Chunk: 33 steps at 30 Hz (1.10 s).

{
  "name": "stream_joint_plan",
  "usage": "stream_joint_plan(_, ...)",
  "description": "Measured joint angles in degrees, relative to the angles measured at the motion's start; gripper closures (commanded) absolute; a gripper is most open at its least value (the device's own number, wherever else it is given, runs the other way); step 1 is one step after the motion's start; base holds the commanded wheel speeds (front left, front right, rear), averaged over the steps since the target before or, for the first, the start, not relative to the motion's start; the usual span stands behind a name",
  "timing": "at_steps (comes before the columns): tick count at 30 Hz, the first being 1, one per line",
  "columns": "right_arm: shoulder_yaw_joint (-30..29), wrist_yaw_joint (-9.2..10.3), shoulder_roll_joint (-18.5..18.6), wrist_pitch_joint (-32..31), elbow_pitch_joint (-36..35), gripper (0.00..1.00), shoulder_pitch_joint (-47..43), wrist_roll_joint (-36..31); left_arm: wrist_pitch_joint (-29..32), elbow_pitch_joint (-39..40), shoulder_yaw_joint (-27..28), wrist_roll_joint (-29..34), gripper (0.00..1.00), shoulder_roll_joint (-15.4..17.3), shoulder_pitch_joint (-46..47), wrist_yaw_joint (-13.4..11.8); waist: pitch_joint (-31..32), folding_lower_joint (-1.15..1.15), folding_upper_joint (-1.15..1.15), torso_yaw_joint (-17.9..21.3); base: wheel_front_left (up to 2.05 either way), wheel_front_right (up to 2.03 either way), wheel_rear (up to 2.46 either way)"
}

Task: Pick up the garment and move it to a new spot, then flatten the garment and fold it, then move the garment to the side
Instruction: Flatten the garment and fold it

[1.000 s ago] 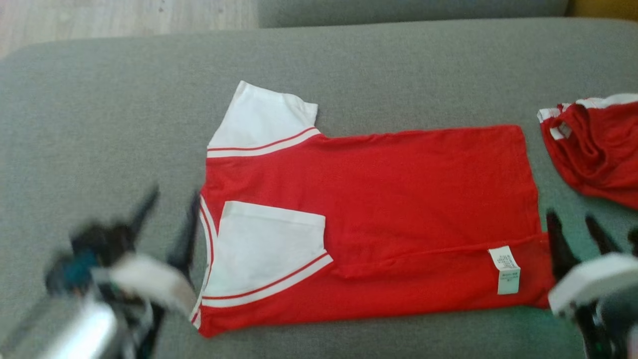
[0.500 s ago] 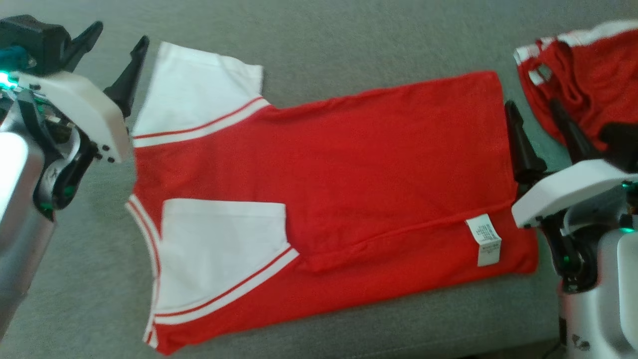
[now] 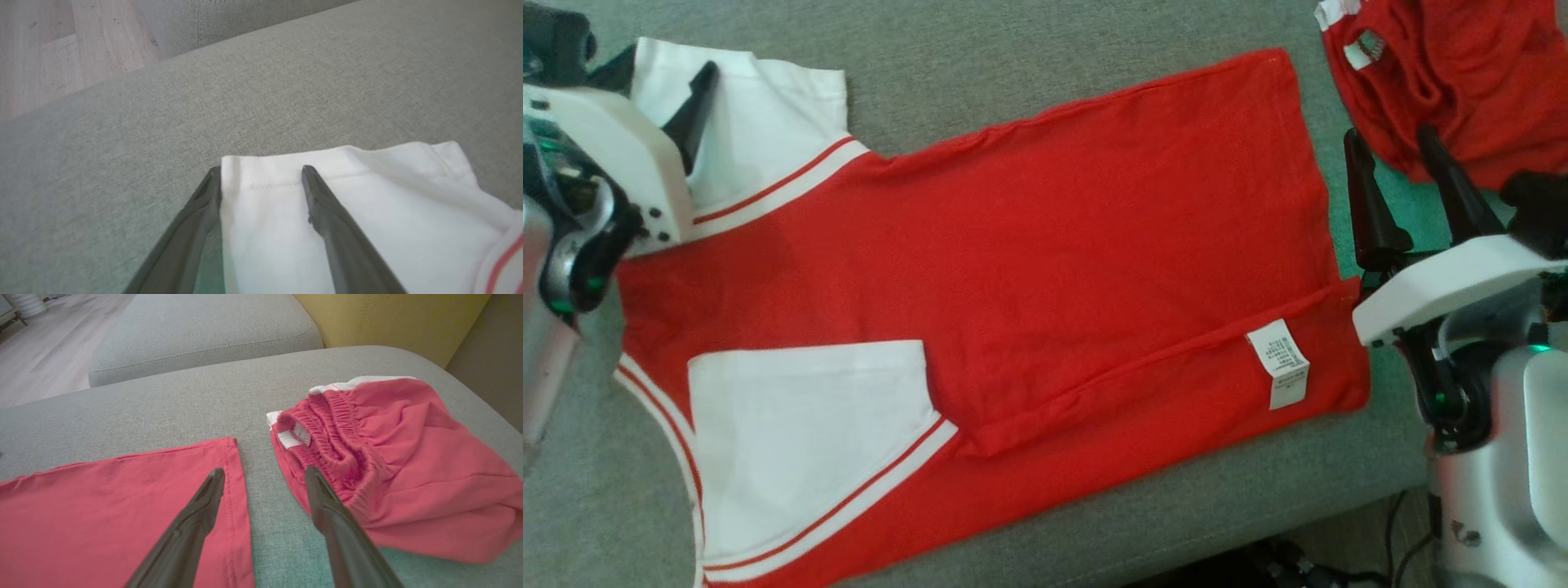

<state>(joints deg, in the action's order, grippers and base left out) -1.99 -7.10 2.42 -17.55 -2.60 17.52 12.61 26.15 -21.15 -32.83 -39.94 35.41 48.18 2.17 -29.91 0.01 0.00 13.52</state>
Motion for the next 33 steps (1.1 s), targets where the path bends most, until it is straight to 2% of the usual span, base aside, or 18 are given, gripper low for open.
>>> stream_joint_plan(5,0.25,0.00,0.00,0.53,0.88,0.00,0.40,0.48,0.68,-0.91,0.33,0.13,0.00,0.16,1.63,-1.20,-0.51,-0.01,0.00,0.60,0.00,0.00,0.00)
stream_joint_plan(8,0.68,0.00,0.00,0.84,0.98,0.00,0.90,0.51,1.98,-1.10,0.26,-0.37,0.00,0.12,1.88,-1.04,-0.53,-0.01,0.00,0.57,0.00,0.00,0.00)
stream_joint_plan(11,0.86,0.00,0.00,0.91,0.99,0.00,0.91,0.49,3.61,-0.59,-0.02,-1.03,0.89,0.11,1.99,-0.54,-0.51,-0.01,0.00,0.31,0.00,0.00,0.00)
stream_joint_plan(12,0.86,0.00,0.00,0.91,1.00,0.00,0.97,0.43,3.87,-0.38,-0.23,-1.05,1.00,0.03,2.00,-0.25,-0.47,-0.01,0.00,0.18,0.00,0.00,0.00)
stream_joint_plan(16,0.77,0.00,0.01,0.38,1.23,0.00,2.06,0.07,3.91,0.12,-0.65,-1.57,1.00,-0.41,1.91,-0.14,0.01,-0.01,0.00,-0.65,0.00,0.00,0.00)
stream_joint_plan(21,0.79,-0.01,0.73,-2.20,2.67,0.00,5.41,-1.97,-0.36,1.21,-0.55,-1.30,1.00,-1.55,1.80,-0.73,1.11,-0.01,0.00,-2.46,0.00,0.00,0.00)
stream_joint_plan(28,-0.16,0.00,6.37,-8.32,8.90,0.00,9.57,-3.02,-6.05,5.88,-0.35,-1.24,1.00,-3.86,1.47,-0.66,3.24,-0.01,0.00,-6.74,0.00,0.00,0.00)
stream_joint_plan(33,-0.23,-0.01,9.46,-12.30,13.33,0.00,11.19,-2.56,-8.48,11.10,-0.45,-1.25,1.00,-4.27,-2.07,-0.88,4.71,-0.02,0.00,-10.27,0.00,0.00,0.00)
